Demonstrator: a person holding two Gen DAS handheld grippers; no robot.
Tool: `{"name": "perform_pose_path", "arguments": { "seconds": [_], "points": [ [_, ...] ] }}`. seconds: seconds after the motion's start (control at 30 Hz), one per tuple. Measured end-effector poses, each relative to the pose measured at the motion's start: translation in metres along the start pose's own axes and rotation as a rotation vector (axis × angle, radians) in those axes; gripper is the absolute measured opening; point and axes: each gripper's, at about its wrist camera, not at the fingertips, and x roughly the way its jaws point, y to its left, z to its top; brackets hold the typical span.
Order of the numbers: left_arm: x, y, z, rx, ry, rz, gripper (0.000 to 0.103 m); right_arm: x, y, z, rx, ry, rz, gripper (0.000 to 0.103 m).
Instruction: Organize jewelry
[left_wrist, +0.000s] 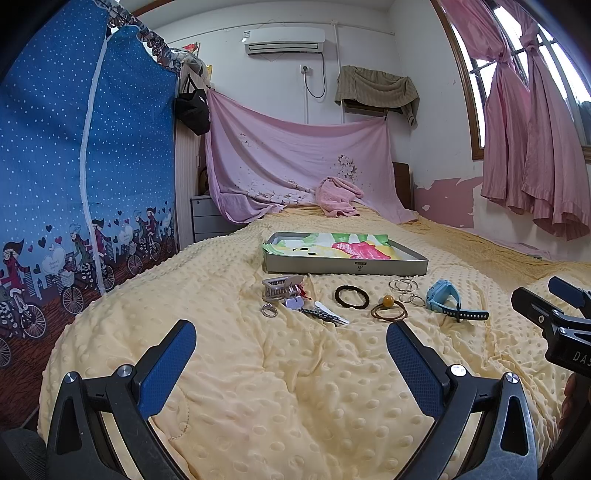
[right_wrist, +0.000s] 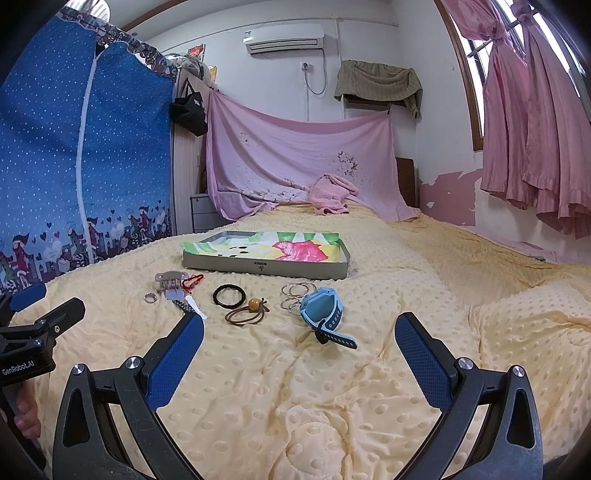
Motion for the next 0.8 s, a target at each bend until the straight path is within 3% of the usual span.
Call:
{"name": "perform_pose_path", "arguments": {
  "seconds": [0.8],
  "points": [
    [0.0001, -0.0003, -0.0001, 0.001, 0.001, 0.000, 0.103, 0.0004, 0.0002, -0.0010, -0.002, 0.001, -0.001, 0.102]
  ]
}}
